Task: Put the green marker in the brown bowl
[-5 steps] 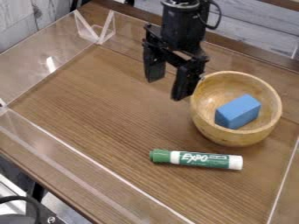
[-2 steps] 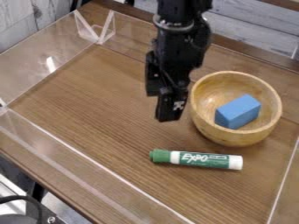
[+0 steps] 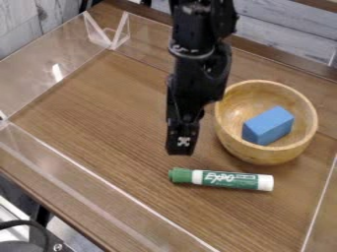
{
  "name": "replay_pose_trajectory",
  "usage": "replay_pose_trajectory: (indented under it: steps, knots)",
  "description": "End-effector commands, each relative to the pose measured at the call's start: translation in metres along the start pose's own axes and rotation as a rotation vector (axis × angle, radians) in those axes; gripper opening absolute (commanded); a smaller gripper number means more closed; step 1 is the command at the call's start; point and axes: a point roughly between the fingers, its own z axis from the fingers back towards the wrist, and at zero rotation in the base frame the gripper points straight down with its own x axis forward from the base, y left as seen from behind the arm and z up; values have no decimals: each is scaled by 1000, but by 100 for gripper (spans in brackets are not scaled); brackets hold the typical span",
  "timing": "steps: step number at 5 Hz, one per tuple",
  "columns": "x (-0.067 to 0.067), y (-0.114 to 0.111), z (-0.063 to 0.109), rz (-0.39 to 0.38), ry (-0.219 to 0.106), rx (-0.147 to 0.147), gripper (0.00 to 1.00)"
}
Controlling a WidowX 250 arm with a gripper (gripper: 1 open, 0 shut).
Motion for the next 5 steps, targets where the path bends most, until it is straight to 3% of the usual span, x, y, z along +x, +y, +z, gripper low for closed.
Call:
replay_pose_trajectory:
  steps: [1,5]
  knots:
    - [4,1,5,-66,-41,70,100]
    - [12,1,-27,-65,-77,127,100]
